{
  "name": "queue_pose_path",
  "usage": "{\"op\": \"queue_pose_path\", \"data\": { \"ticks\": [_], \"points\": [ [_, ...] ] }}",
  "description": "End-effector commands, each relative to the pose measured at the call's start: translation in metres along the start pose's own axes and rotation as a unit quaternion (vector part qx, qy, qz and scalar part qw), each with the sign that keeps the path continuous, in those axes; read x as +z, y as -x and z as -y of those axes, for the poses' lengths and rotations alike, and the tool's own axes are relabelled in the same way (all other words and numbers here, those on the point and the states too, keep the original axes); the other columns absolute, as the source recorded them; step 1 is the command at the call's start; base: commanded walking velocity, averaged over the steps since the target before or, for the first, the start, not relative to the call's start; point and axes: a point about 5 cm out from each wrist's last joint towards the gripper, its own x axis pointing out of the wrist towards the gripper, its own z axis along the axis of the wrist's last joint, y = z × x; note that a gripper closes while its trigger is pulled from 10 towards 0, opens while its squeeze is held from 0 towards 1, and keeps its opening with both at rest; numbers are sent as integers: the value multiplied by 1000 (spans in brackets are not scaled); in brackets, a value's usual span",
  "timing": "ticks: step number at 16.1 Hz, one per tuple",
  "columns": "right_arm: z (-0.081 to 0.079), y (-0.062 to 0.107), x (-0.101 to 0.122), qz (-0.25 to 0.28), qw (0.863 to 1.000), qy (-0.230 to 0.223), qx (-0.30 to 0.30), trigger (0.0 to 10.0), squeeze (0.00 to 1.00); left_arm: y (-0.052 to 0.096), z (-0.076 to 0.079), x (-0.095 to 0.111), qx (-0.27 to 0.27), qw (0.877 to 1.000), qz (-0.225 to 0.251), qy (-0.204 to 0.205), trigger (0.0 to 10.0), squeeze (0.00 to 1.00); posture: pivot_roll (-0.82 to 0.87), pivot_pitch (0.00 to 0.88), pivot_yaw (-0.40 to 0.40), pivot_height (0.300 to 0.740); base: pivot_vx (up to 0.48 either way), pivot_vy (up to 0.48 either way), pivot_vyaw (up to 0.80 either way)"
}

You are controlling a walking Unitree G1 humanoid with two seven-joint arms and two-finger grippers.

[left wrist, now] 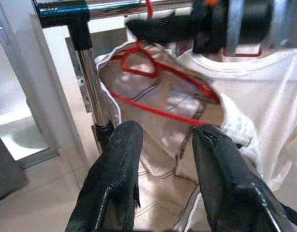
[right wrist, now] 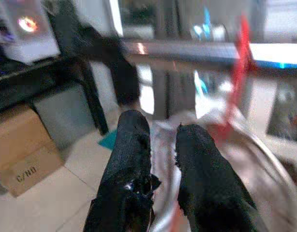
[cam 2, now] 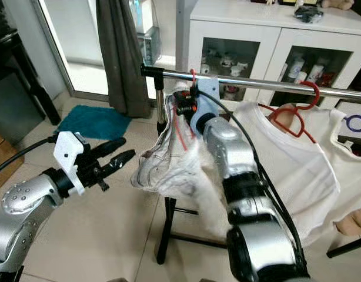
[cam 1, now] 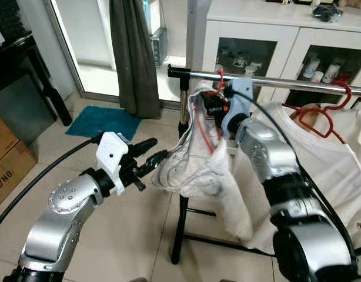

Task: Hang hanger

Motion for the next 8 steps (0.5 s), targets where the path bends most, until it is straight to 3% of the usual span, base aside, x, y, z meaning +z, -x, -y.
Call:
{"op": "queue_pose_path", "data": {
  "ticks": [1,4,7,8],
  "points": [
    [-2,4,9,16,1000,11,18,10000,1000,0,-3,-2,10,1000,-6,-6,10000,0,-47,0,48,740,0,0,0],
    [-2,21,18,34,998,36,36,10000,1000,-2,-3,-6,16,1000,-13,-3,10000,0,-54,0,55,740,0,0,0],
    [-5,50,30,64,995,22,72,10000,1000,-4,-9,-12,66,998,-19,4,10000,0,-66,0,58,740,0,0,0],
    [-4,56,30,69,995,23,67,10000,169,-5,-11,-11,78,997,-15,3,10000,0,-66,0,58,740,0,0,0]
  ]
}}
